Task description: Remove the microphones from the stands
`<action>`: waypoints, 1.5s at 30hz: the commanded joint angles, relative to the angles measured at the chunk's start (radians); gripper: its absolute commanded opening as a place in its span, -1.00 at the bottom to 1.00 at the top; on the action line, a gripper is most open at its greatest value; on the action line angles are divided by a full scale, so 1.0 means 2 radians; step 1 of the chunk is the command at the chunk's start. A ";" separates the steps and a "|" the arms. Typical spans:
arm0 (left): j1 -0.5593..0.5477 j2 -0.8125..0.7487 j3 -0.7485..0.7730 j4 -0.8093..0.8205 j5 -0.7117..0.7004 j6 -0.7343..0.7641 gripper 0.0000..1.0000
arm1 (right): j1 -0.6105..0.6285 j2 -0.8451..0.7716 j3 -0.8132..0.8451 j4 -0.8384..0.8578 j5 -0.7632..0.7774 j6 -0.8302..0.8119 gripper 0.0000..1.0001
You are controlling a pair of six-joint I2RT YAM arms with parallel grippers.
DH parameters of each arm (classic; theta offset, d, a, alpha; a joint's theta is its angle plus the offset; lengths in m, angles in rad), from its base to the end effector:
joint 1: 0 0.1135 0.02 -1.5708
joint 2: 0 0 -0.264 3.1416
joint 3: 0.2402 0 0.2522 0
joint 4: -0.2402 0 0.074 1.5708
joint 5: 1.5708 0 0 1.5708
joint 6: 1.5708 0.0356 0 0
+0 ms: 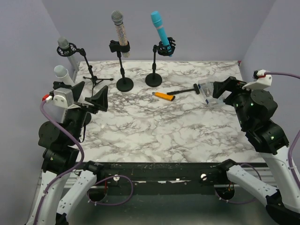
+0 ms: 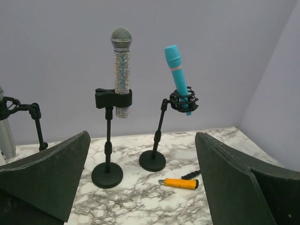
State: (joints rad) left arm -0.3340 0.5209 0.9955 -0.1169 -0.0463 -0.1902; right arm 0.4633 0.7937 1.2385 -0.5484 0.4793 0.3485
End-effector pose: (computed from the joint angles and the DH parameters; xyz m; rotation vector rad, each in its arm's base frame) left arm 0.0800 -0.0260 0.4486 0.0472 1.2236 -0.4297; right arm 0.1283 0.0457 0.4504 0.2646 1.6460 0.2140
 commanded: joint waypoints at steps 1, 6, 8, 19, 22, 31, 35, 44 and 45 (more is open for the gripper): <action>0.001 0.012 0.002 0.009 0.023 -0.008 0.97 | -0.002 0.019 -0.017 0.013 -0.009 0.014 1.00; 0.001 0.021 0.004 0.007 0.023 -0.014 0.97 | -0.002 0.040 -0.022 0.009 -0.015 0.019 1.00; 0.000 0.024 0.004 0.006 0.036 -0.016 0.97 | -0.002 0.048 -0.024 0.007 -0.016 0.021 1.00; -0.007 0.056 0.011 -0.001 0.069 -0.035 0.97 | -0.002 0.084 -0.048 0.052 -0.068 0.015 1.00; -0.009 0.066 0.011 0.000 0.081 -0.039 0.97 | -0.002 0.104 -0.055 0.093 -0.107 -0.004 1.00; -0.025 0.077 0.006 0.001 0.069 -0.025 0.97 | -0.002 0.237 0.003 0.231 -0.190 -0.053 1.00; -0.041 0.078 0.004 0.000 0.058 -0.015 0.97 | -0.002 0.316 0.080 0.243 -0.185 -0.075 1.00; -0.055 0.082 0.006 -0.003 0.055 -0.012 0.97 | -0.002 0.446 0.224 0.262 -0.176 -0.120 1.00; -0.054 0.080 0.004 -0.001 0.055 -0.012 0.97 | -0.002 0.457 0.238 0.265 -0.179 -0.127 1.00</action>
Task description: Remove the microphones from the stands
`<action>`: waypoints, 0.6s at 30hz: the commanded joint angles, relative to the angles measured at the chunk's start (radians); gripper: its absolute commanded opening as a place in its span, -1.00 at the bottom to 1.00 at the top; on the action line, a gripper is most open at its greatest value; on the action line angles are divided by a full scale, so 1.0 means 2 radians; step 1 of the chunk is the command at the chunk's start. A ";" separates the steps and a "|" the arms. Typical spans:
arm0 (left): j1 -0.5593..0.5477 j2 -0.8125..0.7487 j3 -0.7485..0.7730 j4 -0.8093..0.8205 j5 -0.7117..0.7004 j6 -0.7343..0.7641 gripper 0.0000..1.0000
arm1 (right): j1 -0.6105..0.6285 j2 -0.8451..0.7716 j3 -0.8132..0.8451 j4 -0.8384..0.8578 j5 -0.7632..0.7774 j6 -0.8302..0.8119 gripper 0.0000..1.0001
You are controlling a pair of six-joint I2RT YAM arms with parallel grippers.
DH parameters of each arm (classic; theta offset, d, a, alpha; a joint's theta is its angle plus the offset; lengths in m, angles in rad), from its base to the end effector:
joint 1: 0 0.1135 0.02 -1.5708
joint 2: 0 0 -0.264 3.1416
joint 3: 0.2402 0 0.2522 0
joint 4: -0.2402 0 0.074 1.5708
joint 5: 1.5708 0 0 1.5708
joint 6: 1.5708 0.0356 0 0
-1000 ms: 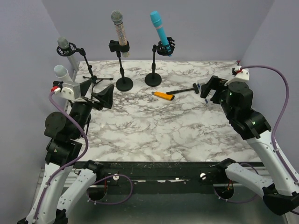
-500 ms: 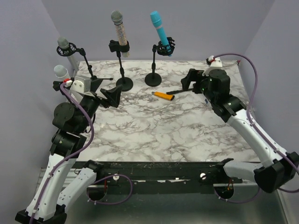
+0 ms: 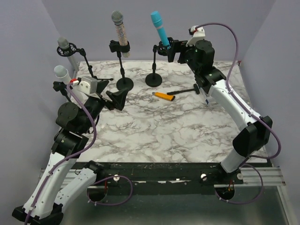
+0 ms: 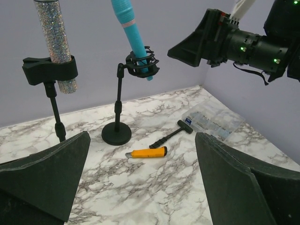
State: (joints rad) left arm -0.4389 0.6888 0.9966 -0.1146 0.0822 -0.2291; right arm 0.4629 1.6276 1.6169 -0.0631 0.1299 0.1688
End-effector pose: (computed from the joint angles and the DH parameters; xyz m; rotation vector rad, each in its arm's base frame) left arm 0.1245 -0.0617 0.4337 0.2167 1.3886 -0.6135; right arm 0.3506 0.1698 0.4264 -0.1435 1.6511 0.3750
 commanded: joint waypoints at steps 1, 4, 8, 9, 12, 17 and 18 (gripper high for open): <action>-0.003 -0.005 0.003 -0.001 -0.009 0.008 0.97 | -0.002 0.053 0.060 0.025 -0.007 -0.044 1.00; -0.004 -0.007 0.003 -0.001 -0.008 0.007 0.97 | -0.001 0.091 0.109 0.027 0.000 -0.051 1.00; -0.004 -0.008 0.003 -0.001 -0.007 0.007 0.97 | -0.001 0.149 0.184 0.018 -0.001 -0.041 0.99; -0.005 -0.007 0.003 -0.001 -0.007 0.007 0.97 | -0.001 0.162 0.205 0.015 -0.005 -0.042 0.99; -0.007 -0.007 0.002 0.000 -0.009 0.008 0.97 | -0.001 0.204 0.258 0.010 -0.010 -0.052 0.99; -0.008 -0.003 0.003 -0.001 -0.010 0.009 0.97 | -0.001 0.267 0.335 -0.001 -0.004 -0.080 0.97; -0.008 -0.002 0.002 -0.002 -0.010 0.009 0.97 | -0.001 0.274 0.341 0.002 -0.003 -0.094 0.95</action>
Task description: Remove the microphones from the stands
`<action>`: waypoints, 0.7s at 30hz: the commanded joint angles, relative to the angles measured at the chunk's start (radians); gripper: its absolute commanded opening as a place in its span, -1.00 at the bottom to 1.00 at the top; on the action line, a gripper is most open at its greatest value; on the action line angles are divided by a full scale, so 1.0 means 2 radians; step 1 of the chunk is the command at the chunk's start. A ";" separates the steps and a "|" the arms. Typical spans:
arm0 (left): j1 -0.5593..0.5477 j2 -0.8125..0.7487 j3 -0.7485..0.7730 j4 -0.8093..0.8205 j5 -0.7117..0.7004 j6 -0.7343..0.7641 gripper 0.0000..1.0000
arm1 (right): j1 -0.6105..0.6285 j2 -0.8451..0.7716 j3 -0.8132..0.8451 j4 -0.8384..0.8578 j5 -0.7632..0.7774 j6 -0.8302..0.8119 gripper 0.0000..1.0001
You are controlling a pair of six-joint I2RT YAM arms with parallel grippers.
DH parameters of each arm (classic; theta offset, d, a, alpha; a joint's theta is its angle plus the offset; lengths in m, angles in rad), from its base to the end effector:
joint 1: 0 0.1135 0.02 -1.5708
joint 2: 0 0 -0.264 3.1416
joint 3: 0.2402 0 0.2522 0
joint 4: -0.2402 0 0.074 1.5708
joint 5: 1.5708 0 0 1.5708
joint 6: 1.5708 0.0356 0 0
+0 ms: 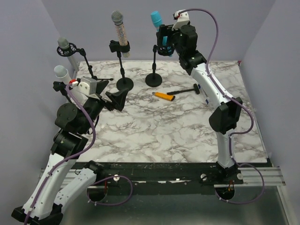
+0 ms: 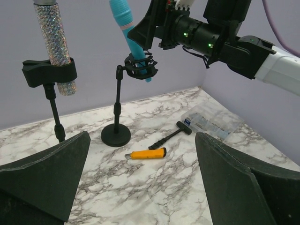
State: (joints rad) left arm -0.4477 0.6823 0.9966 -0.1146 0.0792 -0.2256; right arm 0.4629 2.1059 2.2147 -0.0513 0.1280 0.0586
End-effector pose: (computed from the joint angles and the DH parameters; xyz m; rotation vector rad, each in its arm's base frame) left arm 0.1221 -0.0618 0.4345 0.2221 1.3813 -0.6166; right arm 0.4501 0.2195 0.4331 -0.2039 1.5085 0.3207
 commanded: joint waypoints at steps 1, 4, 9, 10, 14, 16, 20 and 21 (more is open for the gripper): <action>-0.004 0.002 0.001 0.000 -0.010 0.008 0.97 | -0.001 0.040 0.045 0.001 0.003 -0.045 0.93; -0.005 0.004 0.001 -0.001 -0.013 0.010 0.97 | -0.001 0.049 0.041 0.021 0.014 -0.050 0.77; -0.005 0.009 0.000 -0.001 -0.015 0.011 0.97 | -0.001 0.056 0.032 0.051 -0.005 -0.053 0.46; -0.005 0.010 0.000 -0.001 -0.015 0.011 0.97 | -0.001 0.059 0.032 0.053 -0.007 -0.056 0.40; -0.006 0.013 0.000 -0.001 -0.012 0.009 0.97 | 0.007 0.063 0.024 0.072 -0.010 -0.099 0.14; -0.006 0.013 0.001 -0.001 -0.012 0.009 0.97 | 0.015 0.064 0.016 0.086 0.002 -0.127 0.06; -0.007 0.012 -0.001 -0.001 -0.013 0.010 0.97 | 0.022 0.072 0.028 0.091 0.013 -0.144 -0.18; -0.008 0.012 -0.001 0.000 -0.013 0.010 0.97 | 0.023 0.073 0.032 0.091 0.012 -0.146 -0.21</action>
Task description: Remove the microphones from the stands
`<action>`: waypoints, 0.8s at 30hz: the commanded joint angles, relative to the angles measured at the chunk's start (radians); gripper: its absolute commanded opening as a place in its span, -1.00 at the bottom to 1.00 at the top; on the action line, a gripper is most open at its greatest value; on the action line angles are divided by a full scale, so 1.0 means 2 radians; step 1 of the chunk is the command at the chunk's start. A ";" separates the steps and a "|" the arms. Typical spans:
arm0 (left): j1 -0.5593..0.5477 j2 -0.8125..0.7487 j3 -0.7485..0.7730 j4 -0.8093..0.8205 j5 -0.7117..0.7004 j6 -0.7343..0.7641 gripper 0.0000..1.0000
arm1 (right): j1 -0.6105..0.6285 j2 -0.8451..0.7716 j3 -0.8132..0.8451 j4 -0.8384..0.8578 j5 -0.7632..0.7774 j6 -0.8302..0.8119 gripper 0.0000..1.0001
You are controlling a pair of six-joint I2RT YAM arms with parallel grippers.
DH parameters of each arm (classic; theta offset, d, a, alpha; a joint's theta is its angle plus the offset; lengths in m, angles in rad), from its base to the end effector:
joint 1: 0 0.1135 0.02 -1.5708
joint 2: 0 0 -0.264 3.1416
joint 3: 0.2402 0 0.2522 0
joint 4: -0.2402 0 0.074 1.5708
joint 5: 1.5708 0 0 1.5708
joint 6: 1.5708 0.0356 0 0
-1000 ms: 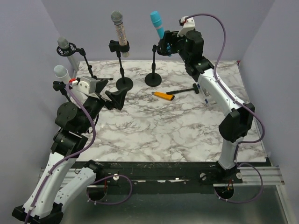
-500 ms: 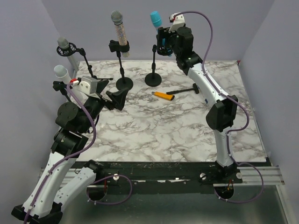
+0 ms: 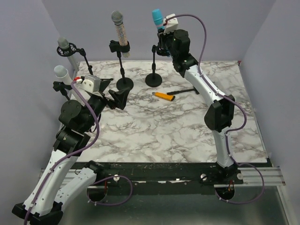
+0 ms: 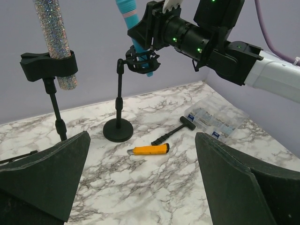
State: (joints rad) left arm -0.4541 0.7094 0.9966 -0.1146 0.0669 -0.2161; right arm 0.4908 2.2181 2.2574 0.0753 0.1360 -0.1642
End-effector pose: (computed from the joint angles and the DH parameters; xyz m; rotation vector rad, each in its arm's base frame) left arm 0.1297 -0.0660 0.4312 0.2254 1.4074 -0.6021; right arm 0.4699 0.2456 0.4062 -0.3628 1.4136 0.1676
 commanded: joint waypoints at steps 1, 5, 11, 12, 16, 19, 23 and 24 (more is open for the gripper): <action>-0.005 -0.001 -0.001 0.000 -0.007 0.005 0.97 | 0.012 0.017 0.013 0.029 0.007 -0.038 -0.25; -0.008 0.001 -0.001 0.000 -0.008 0.006 0.97 | 0.026 0.012 0.022 0.043 0.018 -0.066 -0.43; -0.010 0.003 -0.002 0.000 -0.010 0.007 0.97 | 0.030 0.009 0.060 0.057 0.028 -0.069 -0.67; -0.010 0.004 -0.003 0.001 -0.011 0.007 0.97 | 0.030 0.009 0.067 0.062 0.027 -0.070 -0.69; -0.012 0.006 -0.004 0.002 -0.011 0.006 0.97 | 0.031 0.005 0.100 0.059 0.030 -0.065 -0.85; -0.013 0.008 -0.004 0.001 -0.013 0.007 0.97 | 0.032 -0.026 0.085 0.060 0.046 -0.047 -0.98; -0.013 0.012 -0.003 0.001 -0.011 0.005 0.97 | 0.032 -0.097 0.013 0.058 0.071 -0.001 -0.99; -0.014 0.013 -0.003 0.001 -0.009 0.004 0.97 | 0.032 -0.121 -0.017 0.058 0.077 0.013 -0.99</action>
State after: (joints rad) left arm -0.4736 0.7292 0.9962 -0.1143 0.0601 -0.2108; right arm 0.5507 2.1483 2.3447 0.1574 0.2138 -0.2382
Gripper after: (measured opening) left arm 0.980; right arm 0.418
